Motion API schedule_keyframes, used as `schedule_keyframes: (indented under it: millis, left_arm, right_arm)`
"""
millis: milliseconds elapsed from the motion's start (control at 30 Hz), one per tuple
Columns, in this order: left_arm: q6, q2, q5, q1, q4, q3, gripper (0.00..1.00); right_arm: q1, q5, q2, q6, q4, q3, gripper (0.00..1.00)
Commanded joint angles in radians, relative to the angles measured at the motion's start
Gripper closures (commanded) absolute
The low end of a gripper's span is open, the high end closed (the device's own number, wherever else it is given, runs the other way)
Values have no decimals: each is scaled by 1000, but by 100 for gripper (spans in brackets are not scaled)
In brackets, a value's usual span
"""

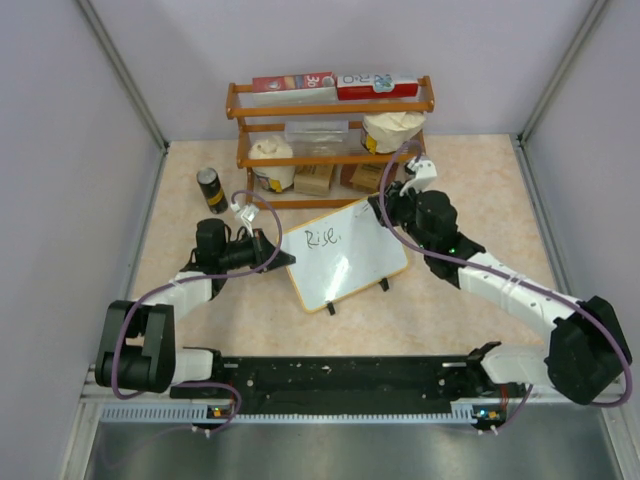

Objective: Write a sentence on the whiteboard
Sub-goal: Write on the whiteboard with the whiteboard.

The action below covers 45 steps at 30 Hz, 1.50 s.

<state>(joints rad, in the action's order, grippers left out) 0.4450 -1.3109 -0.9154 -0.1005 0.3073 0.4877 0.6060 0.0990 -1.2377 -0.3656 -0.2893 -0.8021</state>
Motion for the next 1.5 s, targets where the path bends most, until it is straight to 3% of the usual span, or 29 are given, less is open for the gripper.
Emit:
schedule_keyframes:
  millis: [0,567,1467]
  left_arm:
    - [-137,-10,193,2,-39,-32,100]
    - [-135,-5,193,2,-37,-34,100]
    - [-135,-5,196,2,-37,-35,100]
  right_arm:
    - [5,54,-43,28,-40,-81,100]
    - [6,-15,-128,4,-19,-97,100]
    - [6,-58,-23,4,29,50,100]
